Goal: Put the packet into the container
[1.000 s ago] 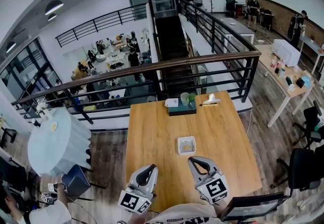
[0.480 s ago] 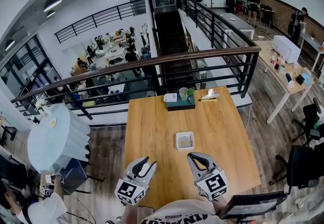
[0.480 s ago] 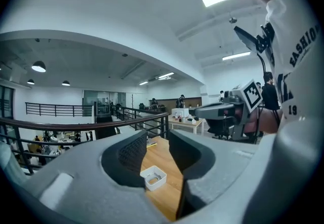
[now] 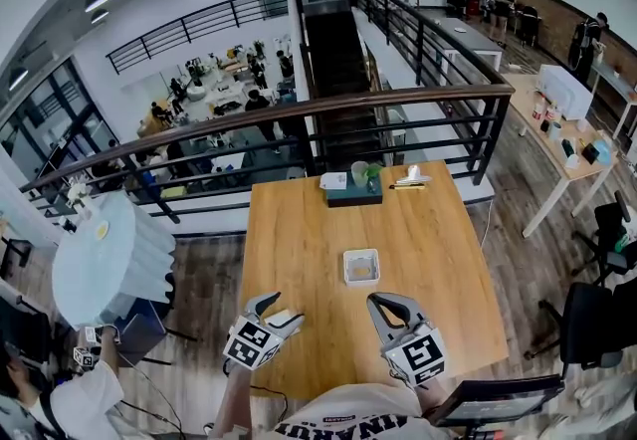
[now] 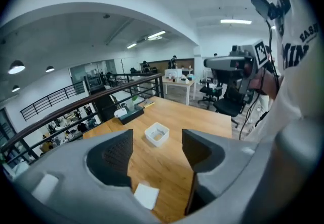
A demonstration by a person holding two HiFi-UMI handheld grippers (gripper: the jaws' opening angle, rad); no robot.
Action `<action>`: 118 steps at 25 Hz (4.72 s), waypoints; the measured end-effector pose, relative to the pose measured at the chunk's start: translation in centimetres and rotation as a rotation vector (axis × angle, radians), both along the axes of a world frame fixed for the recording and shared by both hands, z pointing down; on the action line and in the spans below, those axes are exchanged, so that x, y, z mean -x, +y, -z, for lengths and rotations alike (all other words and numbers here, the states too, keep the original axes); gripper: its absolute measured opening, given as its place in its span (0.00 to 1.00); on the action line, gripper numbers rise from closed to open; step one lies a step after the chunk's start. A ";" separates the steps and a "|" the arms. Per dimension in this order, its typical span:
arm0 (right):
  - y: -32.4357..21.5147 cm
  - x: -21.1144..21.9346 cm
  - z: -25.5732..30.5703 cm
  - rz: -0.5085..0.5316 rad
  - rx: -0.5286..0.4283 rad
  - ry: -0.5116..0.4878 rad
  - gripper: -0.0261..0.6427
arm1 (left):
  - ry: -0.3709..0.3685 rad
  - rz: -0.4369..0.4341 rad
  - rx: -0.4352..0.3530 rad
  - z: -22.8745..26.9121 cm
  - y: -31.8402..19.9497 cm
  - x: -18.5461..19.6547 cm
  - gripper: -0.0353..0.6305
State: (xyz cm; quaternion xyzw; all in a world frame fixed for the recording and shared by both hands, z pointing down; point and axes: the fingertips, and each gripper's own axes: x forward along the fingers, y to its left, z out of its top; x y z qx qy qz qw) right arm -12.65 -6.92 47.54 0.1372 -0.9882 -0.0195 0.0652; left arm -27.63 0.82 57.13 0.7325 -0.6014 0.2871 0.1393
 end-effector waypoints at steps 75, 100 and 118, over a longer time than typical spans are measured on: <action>-1.4 -1.8 -4.5 -0.060 0.020 0.110 0.05 | -0.243 -0.174 0.738 -36.2 4.1 9.9 0.51; -1.6 -2.4 -3.5 -0.058 0.008 0.111 0.05 | -0.201 -0.161 0.422 -20.0 0.6 0.1 0.49; -1.6 -2.7 -4.2 -0.071 0.031 0.106 0.05 | -0.201 -0.112 0.461 -9.9 2.0 -1.3 0.49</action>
